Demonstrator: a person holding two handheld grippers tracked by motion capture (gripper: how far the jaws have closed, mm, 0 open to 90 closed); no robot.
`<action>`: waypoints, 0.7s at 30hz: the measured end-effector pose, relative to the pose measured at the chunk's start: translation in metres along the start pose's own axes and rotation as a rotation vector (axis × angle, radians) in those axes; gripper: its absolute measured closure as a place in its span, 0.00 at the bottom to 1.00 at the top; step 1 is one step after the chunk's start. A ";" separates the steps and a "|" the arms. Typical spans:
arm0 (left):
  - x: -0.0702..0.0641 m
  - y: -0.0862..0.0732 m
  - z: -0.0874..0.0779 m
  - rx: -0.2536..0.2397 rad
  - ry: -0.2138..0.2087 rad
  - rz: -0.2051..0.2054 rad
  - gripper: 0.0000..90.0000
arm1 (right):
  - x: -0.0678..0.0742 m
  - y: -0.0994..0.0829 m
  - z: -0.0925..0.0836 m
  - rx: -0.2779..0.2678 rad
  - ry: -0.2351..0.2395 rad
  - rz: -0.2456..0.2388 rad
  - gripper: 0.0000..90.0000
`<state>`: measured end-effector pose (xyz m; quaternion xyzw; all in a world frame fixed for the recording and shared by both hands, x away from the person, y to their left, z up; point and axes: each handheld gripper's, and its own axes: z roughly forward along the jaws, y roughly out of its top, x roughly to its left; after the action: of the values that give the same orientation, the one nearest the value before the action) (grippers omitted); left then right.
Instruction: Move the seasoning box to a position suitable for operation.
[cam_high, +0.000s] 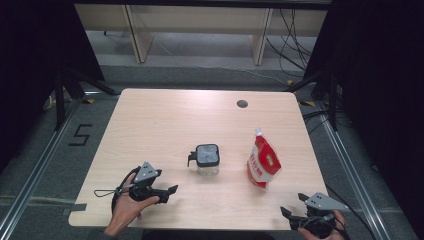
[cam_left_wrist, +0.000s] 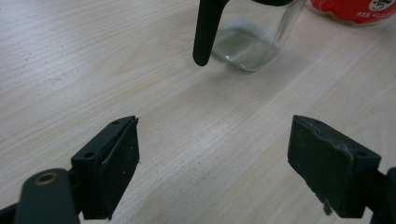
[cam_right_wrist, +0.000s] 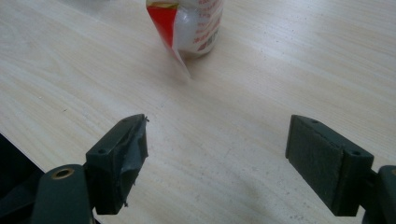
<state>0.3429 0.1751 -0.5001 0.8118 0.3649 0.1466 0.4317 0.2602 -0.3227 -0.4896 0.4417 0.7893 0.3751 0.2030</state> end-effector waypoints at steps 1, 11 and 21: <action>-0.002 0.000 0.002 -0.017 0.002 -0.020 0.18 | 0.002 0.000 -0.001 0.003 -0.002 0.021 0.24; 0.000 0.003 0.010 -0.026 -0.011 -0.008 0.18 | 0.001 0.000 -0.001 0.001 0.000 -0.012 0.27; 0.006 0.014 0.029 -0.067 -0.029 -0.020 0.23 | 0.001 0.000 -0.001 -0.004 -0.007 0.000 0.28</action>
<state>0.3695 0.1571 -0.5066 0.7953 0.3616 0.1423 0.4653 0.2592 -0.3219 -0.4886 0.4425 0.7880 0.3750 0.2066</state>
